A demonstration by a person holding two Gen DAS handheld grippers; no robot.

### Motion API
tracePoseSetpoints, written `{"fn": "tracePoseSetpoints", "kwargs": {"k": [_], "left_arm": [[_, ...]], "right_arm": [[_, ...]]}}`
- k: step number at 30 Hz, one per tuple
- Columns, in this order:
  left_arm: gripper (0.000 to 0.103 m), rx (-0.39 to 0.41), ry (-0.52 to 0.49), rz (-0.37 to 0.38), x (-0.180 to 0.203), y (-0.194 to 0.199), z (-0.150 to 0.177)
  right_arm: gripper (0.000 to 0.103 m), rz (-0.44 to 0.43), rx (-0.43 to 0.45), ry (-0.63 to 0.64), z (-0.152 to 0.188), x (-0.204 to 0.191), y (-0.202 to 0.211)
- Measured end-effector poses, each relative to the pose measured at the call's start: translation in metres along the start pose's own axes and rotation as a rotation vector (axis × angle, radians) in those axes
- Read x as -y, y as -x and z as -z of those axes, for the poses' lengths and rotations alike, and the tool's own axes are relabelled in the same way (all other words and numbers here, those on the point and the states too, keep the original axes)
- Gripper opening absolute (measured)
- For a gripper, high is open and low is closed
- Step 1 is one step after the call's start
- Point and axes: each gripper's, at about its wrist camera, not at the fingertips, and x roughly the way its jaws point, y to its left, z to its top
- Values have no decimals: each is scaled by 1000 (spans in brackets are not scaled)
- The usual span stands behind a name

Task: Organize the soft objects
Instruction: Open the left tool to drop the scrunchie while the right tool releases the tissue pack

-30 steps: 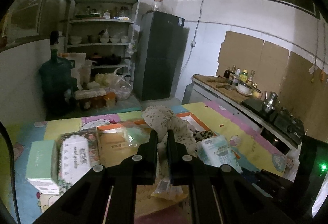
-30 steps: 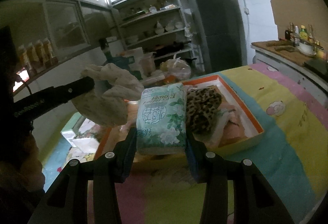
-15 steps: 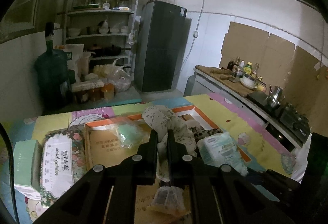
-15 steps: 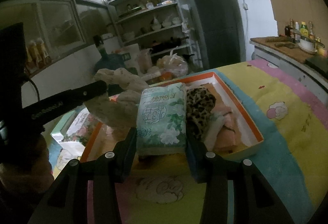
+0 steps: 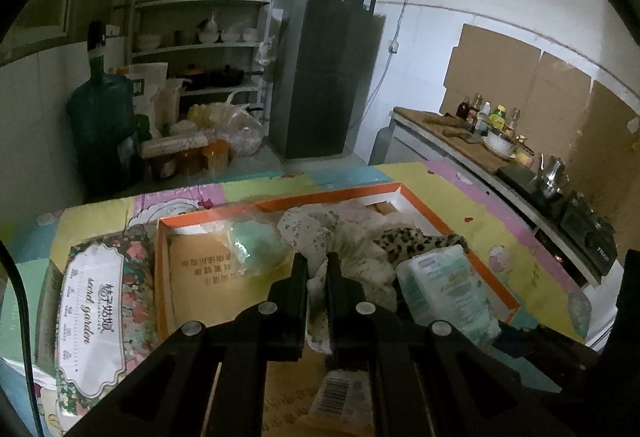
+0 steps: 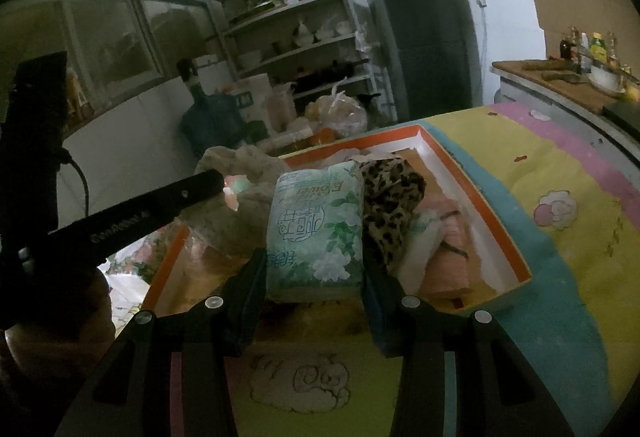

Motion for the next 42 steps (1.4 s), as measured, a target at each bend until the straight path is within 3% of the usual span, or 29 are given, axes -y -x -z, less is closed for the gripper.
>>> {"fn": "tracePoseSetpoints", "kwargs": {"k": [30, 33, 35, 42], "left_arm": [[10, -106, 23, -30, -14, -43, 11], [16, -97, 30, -32, -15, -43, 10], [29, -100, 38, -37, -17, -44, 11], [45, -82, 49, -40, -19, -38, 9]], "right_arm": [[48, -10, -56, -6, -2, 5, -28], [48, -10, -55, -8, -2, 5, -28], [48, -10, -52, -10, -1, 5, -28], [52, -12, -46, -14, -1, 5, -26]]}}
